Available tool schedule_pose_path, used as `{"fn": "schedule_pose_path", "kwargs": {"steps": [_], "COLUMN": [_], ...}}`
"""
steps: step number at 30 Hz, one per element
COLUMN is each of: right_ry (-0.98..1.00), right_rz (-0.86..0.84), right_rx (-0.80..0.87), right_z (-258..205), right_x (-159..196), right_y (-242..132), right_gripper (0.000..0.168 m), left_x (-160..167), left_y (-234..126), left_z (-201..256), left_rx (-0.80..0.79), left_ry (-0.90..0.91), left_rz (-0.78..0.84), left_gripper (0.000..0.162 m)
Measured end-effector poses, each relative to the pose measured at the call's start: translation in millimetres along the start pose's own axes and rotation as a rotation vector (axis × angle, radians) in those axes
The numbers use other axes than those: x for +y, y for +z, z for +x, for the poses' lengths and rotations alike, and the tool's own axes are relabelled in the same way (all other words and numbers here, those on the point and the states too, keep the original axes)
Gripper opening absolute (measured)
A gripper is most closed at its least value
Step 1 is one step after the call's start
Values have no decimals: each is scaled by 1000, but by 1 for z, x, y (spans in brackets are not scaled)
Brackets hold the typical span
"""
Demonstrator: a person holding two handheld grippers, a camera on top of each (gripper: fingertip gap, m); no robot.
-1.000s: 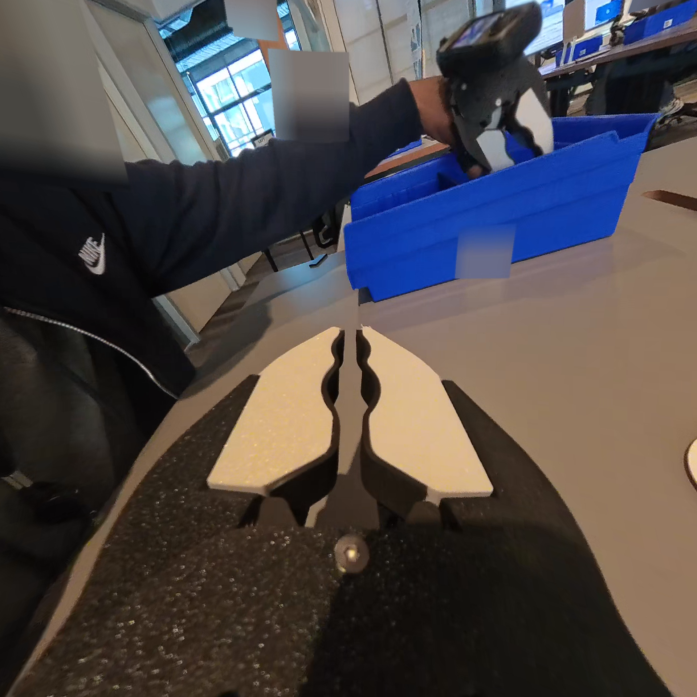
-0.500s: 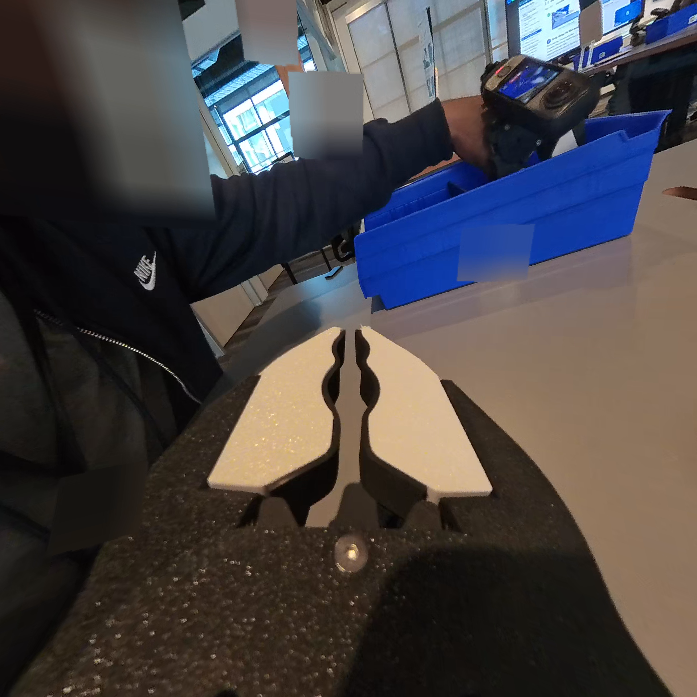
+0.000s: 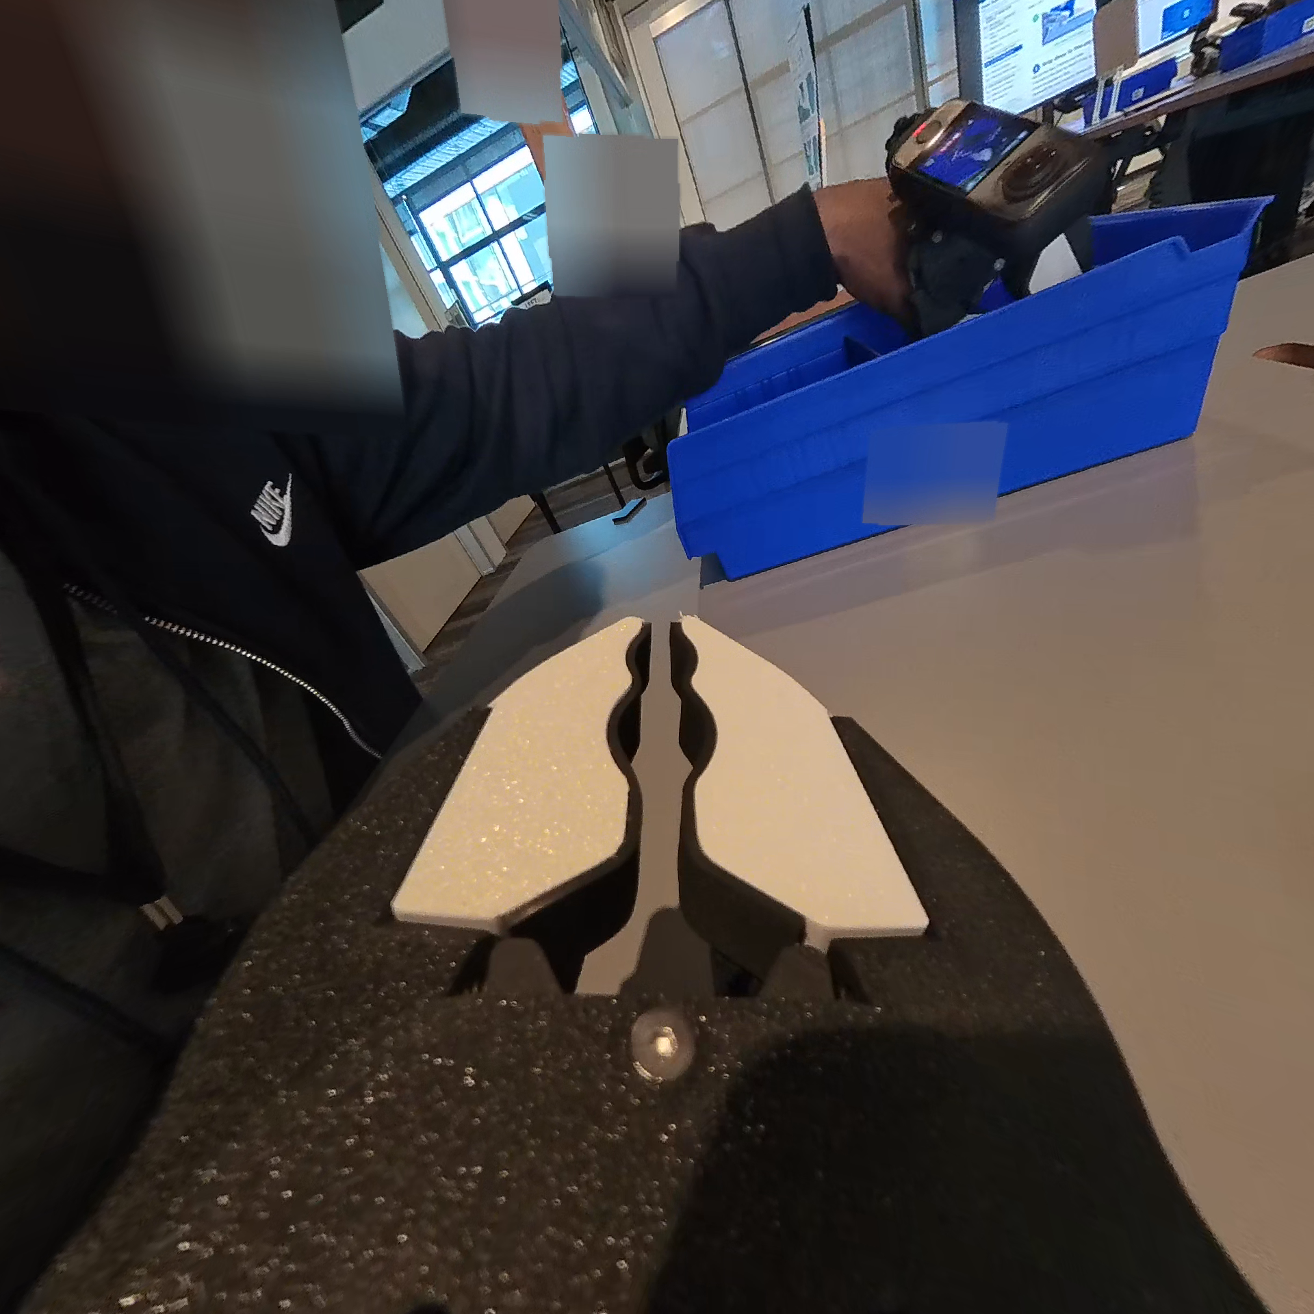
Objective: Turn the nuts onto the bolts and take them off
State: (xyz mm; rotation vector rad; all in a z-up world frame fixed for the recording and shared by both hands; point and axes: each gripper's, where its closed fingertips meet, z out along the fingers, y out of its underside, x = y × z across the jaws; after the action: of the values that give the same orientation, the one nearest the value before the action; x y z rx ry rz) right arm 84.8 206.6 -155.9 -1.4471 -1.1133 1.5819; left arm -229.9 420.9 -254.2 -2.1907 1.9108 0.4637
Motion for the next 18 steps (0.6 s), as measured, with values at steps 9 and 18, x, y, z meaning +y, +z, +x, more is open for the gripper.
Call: {"fn": "schedule_pose_path", "kwargs": {"steps": [9,18], "right_ry": [8,9], "right_rz": [1,-5], "right_rx": [-1,-3], "right_z": [1,1], "right_x": [0,1], "right_y": [0,1], "right_gripper": [4,4], "left_x": [-7,-7], "left_y": [2,3], "left_z": [4,10], "left_rx": [71,201], "left_ry": [-145,-280], "left_rz": [11,10], "left_gripper": [31,22]}}
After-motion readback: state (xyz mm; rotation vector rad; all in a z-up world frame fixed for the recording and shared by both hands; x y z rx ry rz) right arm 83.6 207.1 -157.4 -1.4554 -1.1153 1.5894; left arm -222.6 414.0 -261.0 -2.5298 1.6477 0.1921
